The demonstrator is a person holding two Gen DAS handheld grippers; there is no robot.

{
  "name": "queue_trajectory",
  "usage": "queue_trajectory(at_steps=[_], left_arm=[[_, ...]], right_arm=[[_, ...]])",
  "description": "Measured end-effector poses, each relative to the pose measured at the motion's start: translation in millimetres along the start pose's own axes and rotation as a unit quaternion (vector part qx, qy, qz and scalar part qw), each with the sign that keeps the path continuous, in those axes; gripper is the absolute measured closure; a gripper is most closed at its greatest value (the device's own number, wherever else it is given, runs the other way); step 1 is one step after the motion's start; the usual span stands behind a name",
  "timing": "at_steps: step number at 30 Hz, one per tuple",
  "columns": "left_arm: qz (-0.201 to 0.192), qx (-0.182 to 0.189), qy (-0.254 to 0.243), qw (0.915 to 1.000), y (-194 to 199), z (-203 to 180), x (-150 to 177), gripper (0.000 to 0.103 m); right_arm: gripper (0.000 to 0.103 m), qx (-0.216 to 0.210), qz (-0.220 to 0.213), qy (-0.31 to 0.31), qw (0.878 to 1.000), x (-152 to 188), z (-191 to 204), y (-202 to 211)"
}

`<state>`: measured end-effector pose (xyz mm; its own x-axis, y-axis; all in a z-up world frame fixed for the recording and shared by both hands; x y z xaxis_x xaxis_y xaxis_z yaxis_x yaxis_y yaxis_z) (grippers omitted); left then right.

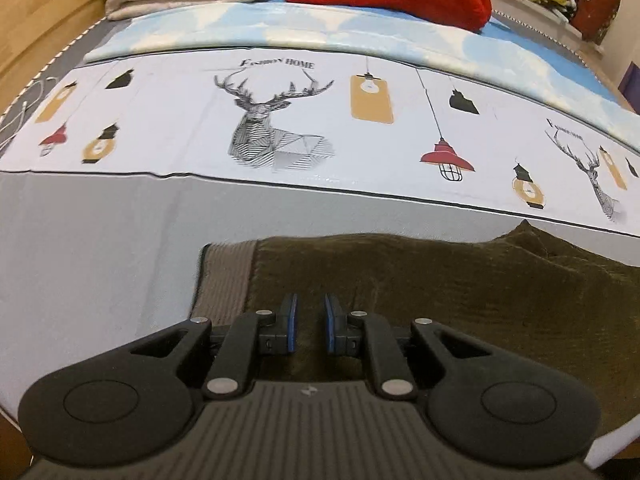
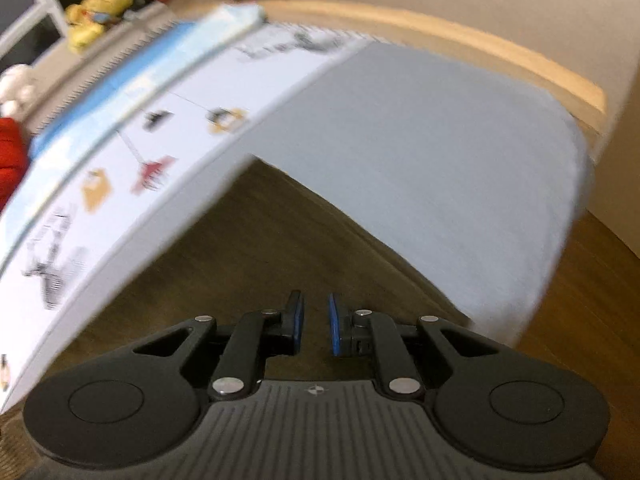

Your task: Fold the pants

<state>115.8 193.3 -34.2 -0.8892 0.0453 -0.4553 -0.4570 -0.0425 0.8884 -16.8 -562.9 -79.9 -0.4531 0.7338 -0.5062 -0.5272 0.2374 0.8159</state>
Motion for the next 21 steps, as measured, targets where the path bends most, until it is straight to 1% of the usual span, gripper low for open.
queue_trajectory(at_steps=[1, 2, 3, 4, 7, 10, 12, 14, 16, 17, 18, 21], left_arm=[[0.017, -0.011, -0.007, 0.9998, -8.8, -1.6, 0.0, 0.088], [0.048, -0.034, -0.012, 0.9982, -24.6, -2.5, -0.4, 0.088], [0.085, -0.058, -0.017, 0.9946, -37.7, -0.9, 4.1, 0.088], [0.108, -0.066, -0.017, 0.9918, -46.1, 0.9, 7.2, 0.088], [0.106, -0.064, -0.01, 0.9923, -43.5, 0.8, 5.0, 0.088], [0.091, -0.054, 0.011, 0.9943, -35.3, 3.7, 2.8, 0.087], [0.078, -0.049, 0.025, 0.9955, -30.3, 6.9, 1.5, 0.084], [0.076, -0.049, 0.031, 0.9955, -27.3, 10.3, 2.4, 0.084], [0.084, -0.048, 0.032, 0.9948, -29.3, 13.7, 3.4, 0.084], [0.087, -0.046, 0.029, 0.9948, -31.2, 14.8, 4.0, 0.084], [0.089, -0.044, 0.026, 0.9947, -32.2, 15.0, 4.7, 0.084], [0.093, -0.043, 0.014, 0.9946, -36.3, 13.6, 6.6, 0.083]], right_arm=[[0.089, -0.017, -0.01, 0.013, 1.0, 0.1, 12.6, 3.8], [0.089, -0.031, -0.018, 0.025, 0.999, 2.2, 24.9, 8.6], [0.089, -0.044, -0.024, 0.037, 0.998, 3.5, 37.3, 10.5], [0.089, -0.059, -0.027, 0.049, 0.997, 3.4, 53.0, 11.1], [0.089, -0.109, -0.025, 0.078, 0.991, 8.5, 95.7, 12.1], [0.089, -0.138, -0.019, 0.128, 0.982, 21.9, 139.8, 11.8], [0.089, -0.155, -0.011, 0.167, 0.974, 35.7, 175.0, 10.2], [0.089, -0.178, -0.01, 0.199, 0.964, 49.2, 208.5, 14.9], [0.089, -0.198, -0.006, 0.233, 0.952, 63.7, 237.2, 16.5], [0.092, -0.211, -0.002, 0.247, 0.946, 71.5, 252.7, 16.7], [0.101, -0.224, 0.002, 0.257, 0.94, 78.5, 266.8, 17.2], [0.102, -0.266, 0.017, 0.29, 0.919, 104.1, 309.5, 22.1]])
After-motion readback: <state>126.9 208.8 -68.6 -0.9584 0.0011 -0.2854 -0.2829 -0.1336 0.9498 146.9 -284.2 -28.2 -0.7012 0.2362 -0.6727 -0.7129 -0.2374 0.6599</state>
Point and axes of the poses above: each gripper's, at about its wrist camera, not at the fingertips, and y roughly against the way its jaws point, z to its left, x to its underside, the point moved 2 cm from there along -y, roughly the way its jaws point, and after that the axes turned 6 degrees about -y, right-handed, at the moved point
